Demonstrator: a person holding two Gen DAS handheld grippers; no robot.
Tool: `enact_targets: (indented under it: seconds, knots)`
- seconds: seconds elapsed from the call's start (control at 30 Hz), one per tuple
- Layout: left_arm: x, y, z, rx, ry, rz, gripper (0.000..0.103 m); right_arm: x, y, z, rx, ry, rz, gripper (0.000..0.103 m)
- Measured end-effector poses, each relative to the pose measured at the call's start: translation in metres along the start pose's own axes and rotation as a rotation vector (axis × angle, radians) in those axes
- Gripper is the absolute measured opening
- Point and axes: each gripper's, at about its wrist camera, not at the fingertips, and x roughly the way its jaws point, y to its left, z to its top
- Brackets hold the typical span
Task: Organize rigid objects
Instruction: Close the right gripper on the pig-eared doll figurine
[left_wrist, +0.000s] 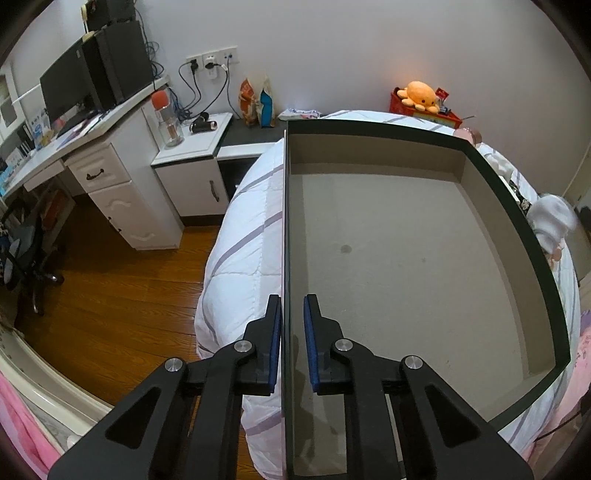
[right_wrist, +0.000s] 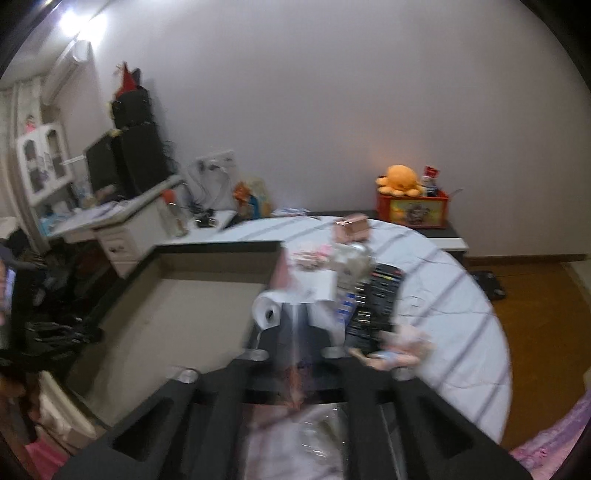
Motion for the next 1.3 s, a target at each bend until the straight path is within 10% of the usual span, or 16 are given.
enact_targets:
  seconds: [0.33, 0.47, 0.9, 1.3]
  knots:
    - [0.004, 0.0, -0.001, 0.01, 0.01, -0.01, 0.012, 0.021, 0.002, -0.009, 0.018, 0.047, -0.037, 0.012]
    - [0.005, -0.001, -0.001, 0.007, 0.01, -0.013, 0.012, 0.022, -0.015, -0.011, 0.036, 0.072, -0.105, 0.052]
    - [0.006, -0.003, 0.001, 0.019, 0.015, 0.005, 0.012, 0.032, -0.062, -0.04, 0.115, 0.166, -0.18, 0.053]
    - [0.006, -0.004, 0.002, 0.027, 0.022, 0.017, 0.012, 0.06, -0.08, -0.026, 0.302, 0.185, -0.232, 0.074]
